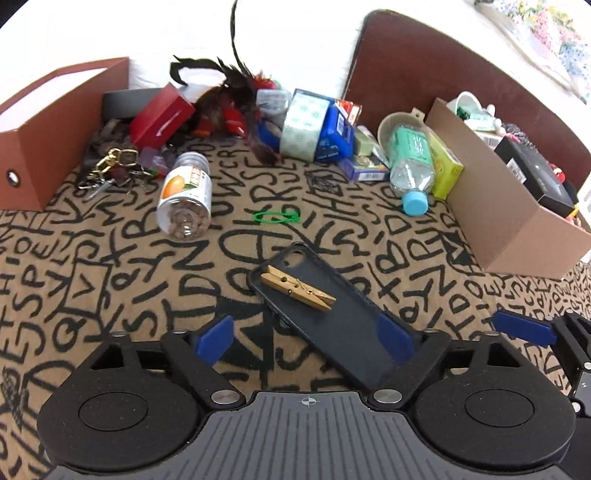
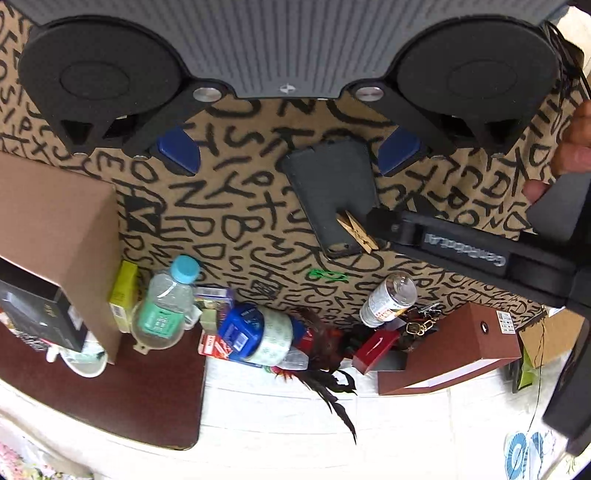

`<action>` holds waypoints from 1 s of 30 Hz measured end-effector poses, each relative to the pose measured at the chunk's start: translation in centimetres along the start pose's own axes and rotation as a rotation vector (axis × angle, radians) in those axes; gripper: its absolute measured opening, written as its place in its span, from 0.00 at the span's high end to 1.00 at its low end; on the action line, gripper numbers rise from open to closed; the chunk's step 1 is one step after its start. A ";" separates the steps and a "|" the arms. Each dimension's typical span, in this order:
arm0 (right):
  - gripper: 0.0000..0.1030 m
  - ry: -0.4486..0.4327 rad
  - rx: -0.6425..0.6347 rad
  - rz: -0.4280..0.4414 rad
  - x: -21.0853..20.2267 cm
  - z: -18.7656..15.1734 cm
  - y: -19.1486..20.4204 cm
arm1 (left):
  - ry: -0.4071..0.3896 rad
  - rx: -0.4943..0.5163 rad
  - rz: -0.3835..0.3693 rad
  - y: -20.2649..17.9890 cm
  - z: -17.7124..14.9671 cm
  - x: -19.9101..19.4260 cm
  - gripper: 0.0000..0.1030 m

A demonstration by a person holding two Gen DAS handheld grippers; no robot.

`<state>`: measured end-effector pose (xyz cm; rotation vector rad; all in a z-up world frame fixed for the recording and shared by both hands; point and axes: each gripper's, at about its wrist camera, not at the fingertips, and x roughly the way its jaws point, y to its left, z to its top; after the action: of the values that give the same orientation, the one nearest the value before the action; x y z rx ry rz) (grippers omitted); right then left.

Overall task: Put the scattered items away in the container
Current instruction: 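Grasp the wooden clothespin with the right gripper while the left approaches the phone case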

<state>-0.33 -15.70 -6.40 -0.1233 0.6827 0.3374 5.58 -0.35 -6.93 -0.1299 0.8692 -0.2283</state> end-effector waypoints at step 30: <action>0.87 0.069 -0.028 0.122 6.5 3.3 0.2 | 0.059 -0.079 -0.013 3.8 1.2 2.4 0.35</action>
<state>6.31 -13.05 -8.02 -0.1206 0.7556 0.4616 8.61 2.72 -8.71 -0.2035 0.9368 -0.2105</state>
